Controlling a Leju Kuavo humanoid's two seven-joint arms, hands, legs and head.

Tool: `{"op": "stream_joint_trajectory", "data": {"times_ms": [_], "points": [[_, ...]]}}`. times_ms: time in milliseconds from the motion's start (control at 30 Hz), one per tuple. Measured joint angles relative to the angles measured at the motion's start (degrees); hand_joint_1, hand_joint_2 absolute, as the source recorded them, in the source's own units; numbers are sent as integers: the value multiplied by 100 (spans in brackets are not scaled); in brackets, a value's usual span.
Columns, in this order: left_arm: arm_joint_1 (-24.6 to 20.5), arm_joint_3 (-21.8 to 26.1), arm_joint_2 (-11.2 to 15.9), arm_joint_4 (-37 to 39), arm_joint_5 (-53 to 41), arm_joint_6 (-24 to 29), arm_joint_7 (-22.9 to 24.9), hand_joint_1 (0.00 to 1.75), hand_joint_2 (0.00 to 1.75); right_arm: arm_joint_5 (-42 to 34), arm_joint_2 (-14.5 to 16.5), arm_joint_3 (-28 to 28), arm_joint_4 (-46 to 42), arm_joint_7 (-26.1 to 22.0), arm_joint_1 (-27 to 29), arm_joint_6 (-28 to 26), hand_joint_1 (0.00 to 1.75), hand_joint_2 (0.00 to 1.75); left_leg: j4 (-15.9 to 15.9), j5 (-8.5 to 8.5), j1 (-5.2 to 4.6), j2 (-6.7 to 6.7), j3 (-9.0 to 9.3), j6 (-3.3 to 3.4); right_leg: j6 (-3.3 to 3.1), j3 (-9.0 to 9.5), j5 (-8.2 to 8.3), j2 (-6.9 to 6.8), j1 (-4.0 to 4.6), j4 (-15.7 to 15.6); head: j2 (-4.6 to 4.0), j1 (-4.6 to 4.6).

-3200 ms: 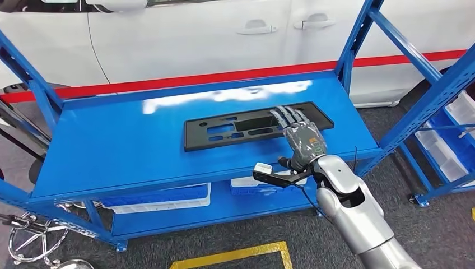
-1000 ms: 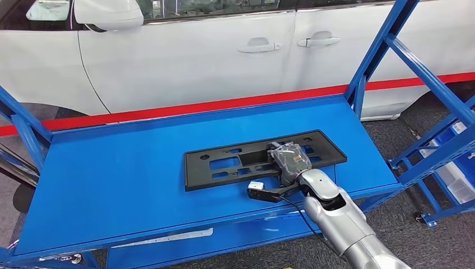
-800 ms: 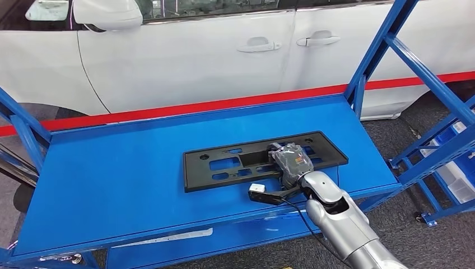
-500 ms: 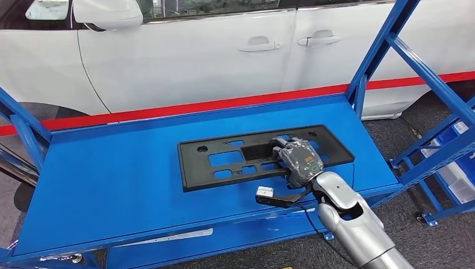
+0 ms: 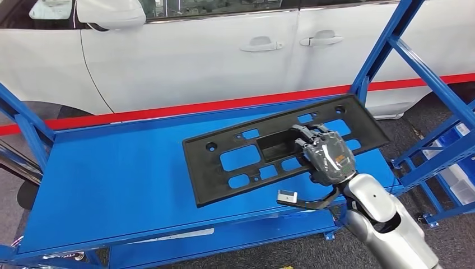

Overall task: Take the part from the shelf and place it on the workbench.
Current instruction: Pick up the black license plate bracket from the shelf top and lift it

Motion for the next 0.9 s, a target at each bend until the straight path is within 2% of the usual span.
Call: {"op": "stream_joint_trajectory", "data": {"times_ms": [33,67,100,133,167,200,233,267,300,367,400,433,467,533,567,600,633,667,733,767,800,833,900], "points": [[-130,29,57,247,-222,196,-244,0,175,-16,-106,-96,-17,-67,35,-64,175,175,6,8,-1,-4,-15,4,10,-192,-159,2,-15,373,0,-1],[-281,74,134,549,-385,423,-461,0,175,-30,-176,-207,-11,-154,62,-109,175,175,24,9,1,-8,-35,-4,29,-343,-230,0,-36,651,0,0],[-426,132,216,852,-490,629,-632,0,175,-37,-212,-314,0,-234,76,-126,175,175,52,6,9,-10,-57,-22,53,-410,-189,-3,-64,744,0,0],[-565,195,293,1133,-551,795,-759,0,175,-33,-225,-410,10,-294,77,-129,175,175,93,-3,25,-10,-81,-50,83,-376,-50,-9,-97,633,0,0],[-690,265,369,1389,-584,901,-839,0,175,-31,-221,-490,17,-336,68,-126,175,175,159,-24,47,-9,-111,-96,126,-235,162,-16,-142,318,0,1],[-787,331,449,1581,-601,928,-851,0,175,-35,-192,-539,20,-362,56,-116,175,175,230,-49,63,-10,-148,-155,168,-93,305,-4,-172,14,0,2],[-859,396,519,1714,-607,883,-796,0,175,-42,-125,-563,13,-377,41,-87,175,175,316,-80,64,-9,-197,-220,175,11,415,21,-180,-236,0,4],[-896,481,579,1787,-613,769,-673,0,175,-45,-26,-563,1,-373,27,-34,175,175,375,-98,56,-8,-240,-282,152,58,463,49,-176,-368,0,2],[-893,582,613,1771,-630,570,-483,0,175,-40,109,-524,-18,-339,10,36,175,175,399,-96,43,-4,-271,-331,100,26,450,80,-152,-349,0,0],[-811,845,594,1548,-722,58,-68,0,175,-29,386,-353,-65,-216,-35,159,175,175,398,-65,47,8,-299,-399,-35,-52,502,98,-138,-310,0,-8],[-768,989,570,1396,-795,-182,112,0,175,-38,518,-236,-86,-167,-68,189,175,175,436,-112,60,14,-327,-417,-93,-96,531,90,-134,-302,0,-8],[-739,1135,544,1251,-871,-363,246,0,175,-59,642,-121,-108,-147,-106,200,175,175,557,-239,69,16,-388,-427,-150,-144,565,76,-129,-303,0,-9],[-725,1283,523,1128,-938,-490,344,0,175,-88,764,-11,-133,-145,-158,203,175,175,799,-455,70,16,-494,-427,-205,-197,600,50,-111,-305,0,-9],[-726,1614,501,918,-1027,-645,452,0,175,-165,1004,224,-185,-150,-296,227,175,175,1544,-980,48,15,-759,-401,-293,-307,670,1,-46,-303,0,-9],[-735,1792,501,833,-1056,-699,471,0,175,-210,1123,362,-202,-143,-384,262,175,175,1871,-1160,29,15,-840,-377,-327,-362,704,-16,-4,-301,0,-9],[-746,1961,509,761,-1092,-755,471,0,175,-256,1237,504,-210,-128,-480,318,175,175,2025,-1230,4,14,-826,-342,-353,-408,738,-24,37,-300,0,-9],[-756,2115,528,696,-1144,-827,441,0,175,-300,1364,653,-215,-100,-586,397,175,175,1959,-1194,-31,13,-697,-293,-374,-444,769,-25,75,-299,0,-9],[-762,2244,562,634,-1217,-917,378,0,175,-342,1485,785,-224,-59,-698,481,175,175,1669,-1070,-80,10,-456,-228,-389,-467,797,-22,109,-298,0,-9],[-765,2432,687,521,-1425,-1107,133,0,175,-446,1703,1005,-273,38,-934,624,175,175,842,-813,-188,14,106,-54,-404,-492,849,-22,157,-300,0,-5],[-764,2492,764,477,-1554,-1173,-45,0,175,-500,1774,1085,-312,83,-1036,662,175,175,544,-734,-231,24,281,13,-391,-501,875,-32,164,-302,0,-5],[-759,2534,836,449,-1697,-1211,-236,0,175,-548,1814,1151,-357,114,-1114,680,175,175,382,-701,-260,33,358,58,-371,-508,899,-49,159,-305,0,-5],[-748,2565,904,433,-1843,-1221,-417,0,175,-580,1830,1200,-405,133,-1160,683,175,175,337,-680,-272,42,359,72,-341,-512,927,-68,155,-314,0,-6],[-701,2609,988,425,-2135,-1186,-744,0,175,-603,1779,1267,-517,143,-1175,645,175,175,248,-557,-258,53,349,59,-285,-522,955,-85,146,-324,0,-6]]}}
